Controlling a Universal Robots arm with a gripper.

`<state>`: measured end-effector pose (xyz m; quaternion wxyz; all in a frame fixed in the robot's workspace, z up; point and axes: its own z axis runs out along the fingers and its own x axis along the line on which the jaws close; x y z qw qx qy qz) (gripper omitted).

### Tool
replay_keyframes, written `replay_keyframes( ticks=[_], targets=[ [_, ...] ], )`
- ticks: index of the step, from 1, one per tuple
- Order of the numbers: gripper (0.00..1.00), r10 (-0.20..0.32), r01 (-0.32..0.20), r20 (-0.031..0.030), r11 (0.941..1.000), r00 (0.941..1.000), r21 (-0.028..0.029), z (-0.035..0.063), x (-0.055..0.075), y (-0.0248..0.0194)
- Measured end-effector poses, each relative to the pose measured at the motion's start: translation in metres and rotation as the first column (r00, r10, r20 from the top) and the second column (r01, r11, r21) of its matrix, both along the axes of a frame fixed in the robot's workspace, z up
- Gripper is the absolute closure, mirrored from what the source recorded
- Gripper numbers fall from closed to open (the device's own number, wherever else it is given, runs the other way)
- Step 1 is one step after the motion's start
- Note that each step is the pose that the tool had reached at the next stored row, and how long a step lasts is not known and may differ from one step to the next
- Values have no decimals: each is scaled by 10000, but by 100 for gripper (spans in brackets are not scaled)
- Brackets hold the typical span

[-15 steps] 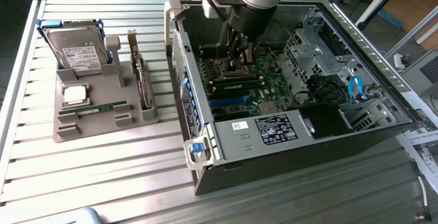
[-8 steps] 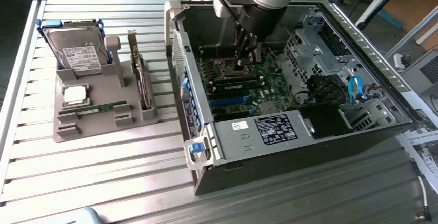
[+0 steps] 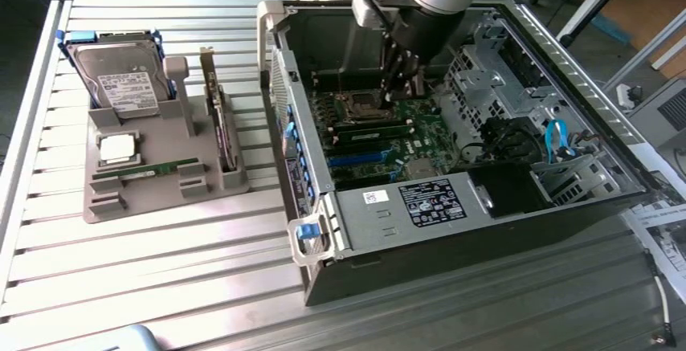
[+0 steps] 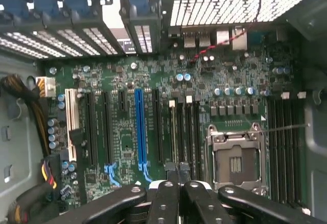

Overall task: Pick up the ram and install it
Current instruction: 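Press down the ram until it locks into place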

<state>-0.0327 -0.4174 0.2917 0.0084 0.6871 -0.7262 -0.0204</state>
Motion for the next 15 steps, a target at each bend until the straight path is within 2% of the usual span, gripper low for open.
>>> replay_keyframes(
  ticks=[9,15],
  targets=[
    [89,2,-2,-134,10000,9999,-1,0,273,0],
    [89,6,-6,-189,10000,9998,-1,1,423,-1]
  ],
)
